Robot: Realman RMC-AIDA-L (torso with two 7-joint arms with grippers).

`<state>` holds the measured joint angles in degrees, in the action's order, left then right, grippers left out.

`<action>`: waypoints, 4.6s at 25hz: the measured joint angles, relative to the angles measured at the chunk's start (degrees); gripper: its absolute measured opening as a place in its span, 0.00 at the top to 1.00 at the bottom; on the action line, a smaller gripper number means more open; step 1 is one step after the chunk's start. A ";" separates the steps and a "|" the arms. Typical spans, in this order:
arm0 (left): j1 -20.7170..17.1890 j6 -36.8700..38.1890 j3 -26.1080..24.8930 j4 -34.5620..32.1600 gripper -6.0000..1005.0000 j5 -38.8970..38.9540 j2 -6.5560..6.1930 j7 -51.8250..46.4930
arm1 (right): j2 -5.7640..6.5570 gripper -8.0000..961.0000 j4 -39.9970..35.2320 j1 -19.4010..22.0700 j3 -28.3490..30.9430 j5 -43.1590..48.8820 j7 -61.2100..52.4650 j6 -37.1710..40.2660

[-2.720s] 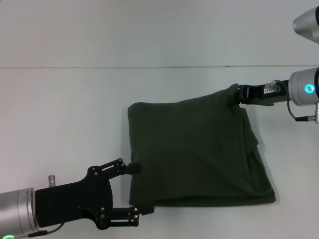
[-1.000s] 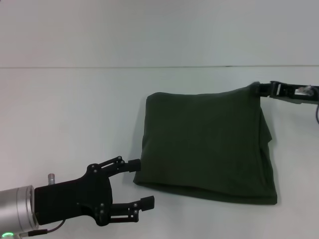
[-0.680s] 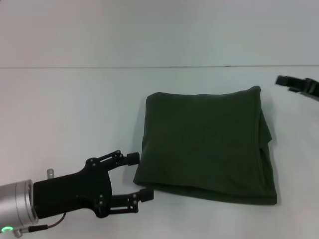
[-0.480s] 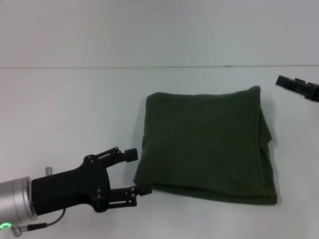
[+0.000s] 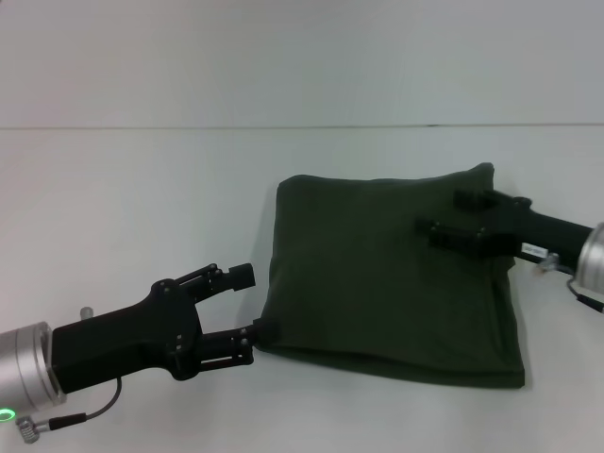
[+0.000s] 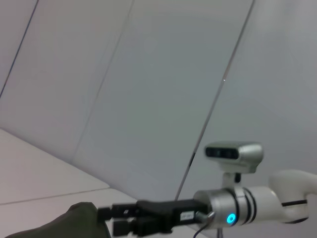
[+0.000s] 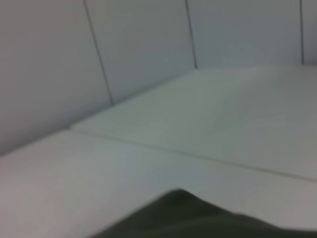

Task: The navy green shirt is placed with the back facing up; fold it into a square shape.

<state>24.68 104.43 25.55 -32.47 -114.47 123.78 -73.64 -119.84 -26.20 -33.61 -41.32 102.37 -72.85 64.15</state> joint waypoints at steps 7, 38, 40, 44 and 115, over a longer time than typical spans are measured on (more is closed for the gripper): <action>0.41 -0.10 -0.98 0.04 0.09 0.11 -0.17 -2.95 | 0.03 0.06 1.80 -1.19 -6.19 1.02 -4.74 -10.07; 15.10 -17.34 0.17 -0.42 0.13 -13.58 -8.19 -58.94 | -0.15 0.06 -1.19 19.99 2.69 0.36 25.68 25.99; 15.91 -19.28 1.47 -0.15 0.14 -15.15 -8.38 -60.63 | 0.03 0.06 -0.54 20.94 2.71 0.36 26.55 26.01; 16.94 -23.47 6.00 0.08 0.14 -16.10 -8.12 -63.08 | 0.07 0.06 -0.37 22.37 2.73 0.69 27.96 26.09; 17.03 -39.19 12.22 6.90 0.98 -11.16 -2.37 -55.07 | 0.23 0.06 -1.31 20.71 2.74 0.75 26.00 27.86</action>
<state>41.71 65.24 37.77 -25.57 -125.64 121.41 -128.70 -119.62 -27.51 -12.90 -38.58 103.12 -46.85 92.01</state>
